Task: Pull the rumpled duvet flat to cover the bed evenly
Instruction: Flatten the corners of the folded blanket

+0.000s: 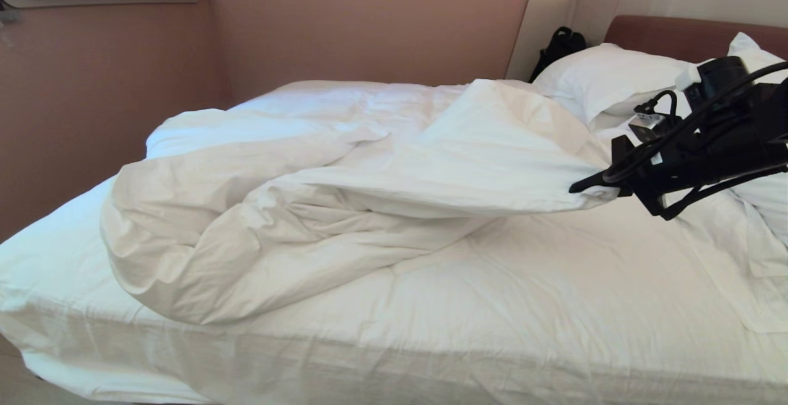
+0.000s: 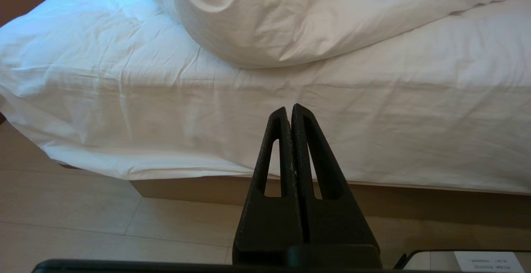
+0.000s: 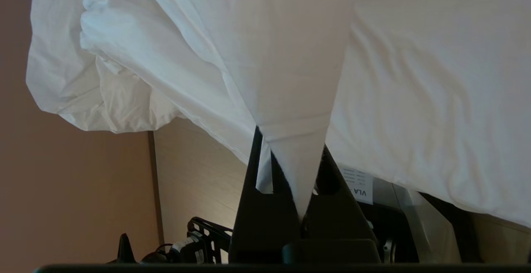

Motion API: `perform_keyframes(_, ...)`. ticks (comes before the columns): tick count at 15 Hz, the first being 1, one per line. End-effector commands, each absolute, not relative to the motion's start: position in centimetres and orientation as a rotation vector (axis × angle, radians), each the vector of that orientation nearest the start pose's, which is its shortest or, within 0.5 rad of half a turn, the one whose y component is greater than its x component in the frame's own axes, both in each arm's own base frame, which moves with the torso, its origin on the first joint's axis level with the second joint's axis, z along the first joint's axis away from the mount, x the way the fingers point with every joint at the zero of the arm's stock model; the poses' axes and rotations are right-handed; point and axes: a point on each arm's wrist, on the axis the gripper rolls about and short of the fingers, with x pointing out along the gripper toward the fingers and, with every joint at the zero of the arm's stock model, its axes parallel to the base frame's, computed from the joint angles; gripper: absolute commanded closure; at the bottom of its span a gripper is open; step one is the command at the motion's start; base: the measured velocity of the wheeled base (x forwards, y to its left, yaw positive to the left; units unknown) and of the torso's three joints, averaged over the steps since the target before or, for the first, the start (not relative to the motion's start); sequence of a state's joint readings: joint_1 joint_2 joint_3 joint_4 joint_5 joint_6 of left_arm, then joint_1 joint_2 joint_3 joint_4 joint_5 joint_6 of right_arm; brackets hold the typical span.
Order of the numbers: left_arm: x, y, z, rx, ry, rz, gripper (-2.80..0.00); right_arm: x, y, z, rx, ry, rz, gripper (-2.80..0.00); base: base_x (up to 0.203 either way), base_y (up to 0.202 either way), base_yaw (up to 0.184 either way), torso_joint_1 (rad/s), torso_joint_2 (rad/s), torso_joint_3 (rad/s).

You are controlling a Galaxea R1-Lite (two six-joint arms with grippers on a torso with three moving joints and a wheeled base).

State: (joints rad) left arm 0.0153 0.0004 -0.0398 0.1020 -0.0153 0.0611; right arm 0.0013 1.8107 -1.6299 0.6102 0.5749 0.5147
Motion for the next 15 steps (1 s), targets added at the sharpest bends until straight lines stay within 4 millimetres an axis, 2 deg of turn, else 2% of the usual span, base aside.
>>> perform_keyframes(1,-2.6,-0.1,7.6,0.060,0.063,-0.002,0.00,32.2,0.5,25.8,0.691,0.912,0.326,0.00,0.000,0.000,0.000,0.000,0.00,0.000)
perform_keyframes(7,-2.6,-0.1,7.6,0.060,0.063,-0.002,0.00,30.8,-1.7,25.4,0.696,0.905,0.270,0.00,0.000,0.000,0.000,0.000,0.00,0.000)
perform_keyframes(11,-2.6,-0.1,7.6,0.062,0.064,-0.002,0.00,28.5,-2.5,25.9,0.702,0.882,0.243,0.00,0.000,0.000,0.000,0.000,0.00,0.000)
perform_keyframes(15,-2.6,-0.1,7.6,0.060,0.064,-0.002,0.00,25.3,-3.2,26.9,0.681,0.832,0.224,0.00,0.000,0.000,0.000,0.000,0.00,0.000)
